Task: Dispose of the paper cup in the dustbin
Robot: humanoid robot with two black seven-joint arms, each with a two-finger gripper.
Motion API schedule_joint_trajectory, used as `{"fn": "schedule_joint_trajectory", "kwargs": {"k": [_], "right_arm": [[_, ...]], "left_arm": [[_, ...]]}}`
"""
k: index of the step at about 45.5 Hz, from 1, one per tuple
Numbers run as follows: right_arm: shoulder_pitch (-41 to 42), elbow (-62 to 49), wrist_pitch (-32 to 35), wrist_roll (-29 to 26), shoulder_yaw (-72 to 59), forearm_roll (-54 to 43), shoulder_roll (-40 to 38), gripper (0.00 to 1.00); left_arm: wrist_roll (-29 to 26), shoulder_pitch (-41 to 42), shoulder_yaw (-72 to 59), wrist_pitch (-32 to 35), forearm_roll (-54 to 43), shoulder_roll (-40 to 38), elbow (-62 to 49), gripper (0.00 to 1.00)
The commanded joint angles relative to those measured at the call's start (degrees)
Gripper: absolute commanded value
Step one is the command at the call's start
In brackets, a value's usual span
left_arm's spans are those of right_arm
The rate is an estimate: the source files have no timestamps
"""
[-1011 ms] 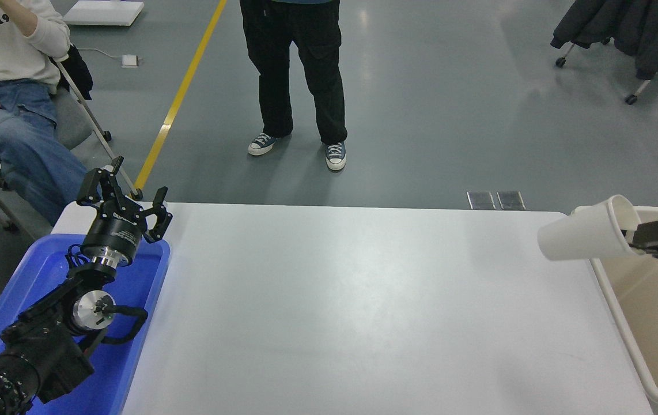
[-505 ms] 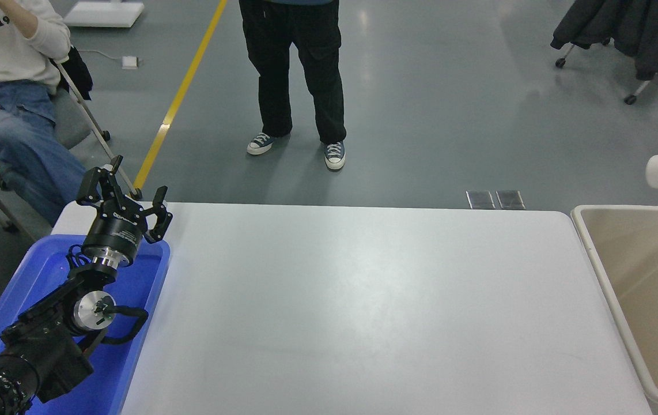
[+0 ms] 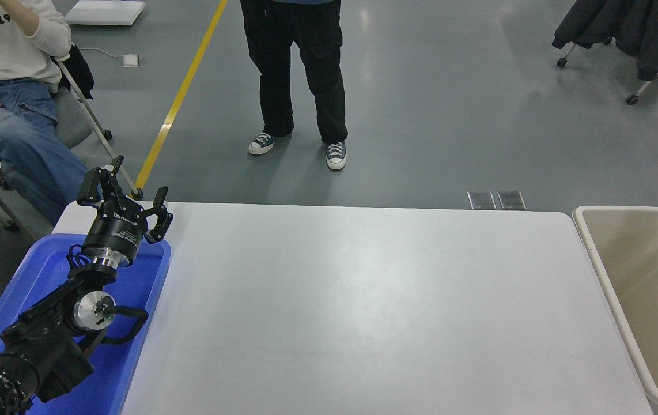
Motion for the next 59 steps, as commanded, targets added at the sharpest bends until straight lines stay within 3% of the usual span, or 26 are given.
{"fn": "schedule_joint_trajectory", "kwargs": {"k": [1,8,18,48,54,59], "right_arm": [[-4.32,-2.40,-8.81,-10.58,0.84,16.87,6.80,0.00],[-4.32,-2.31,-16.02,-15.77,4.26,20.40,10.14,0.00],[-3.35,-1.87,-23.49,-18.67,8.22,20.49,13.30,0.00],[-2.12,-1.69,-23.94,-18.59,8.22,20.49,17.00,0.00],[-2.21,-1.69,-23.50,-18.50,8.31,20.49,16.91,0.14],[-2.21,-1.78,-23.50,-18.50,8.31,20.49,17.00,0.18]], "left_arm": [[0.00,-0.02,0.00,0.00,0.00,0.06,-0.01,1.00],[0.00,-0.02,0.00,0.00,0.00,-0.03,0.08,1.00],[0.00,-0.02,0.00,0.00,0.00,-0.03,0.08,1.00],[0.00,0.07,0.00,0.00,0.00,0.06,-0.01,1.00],[0.00,-0.02,0.00,0.00,0.00,0.06,0.08,1.00],[0.00,-0.02,0.00,0.00,0.00,0.06,0.08,1.00]]}}
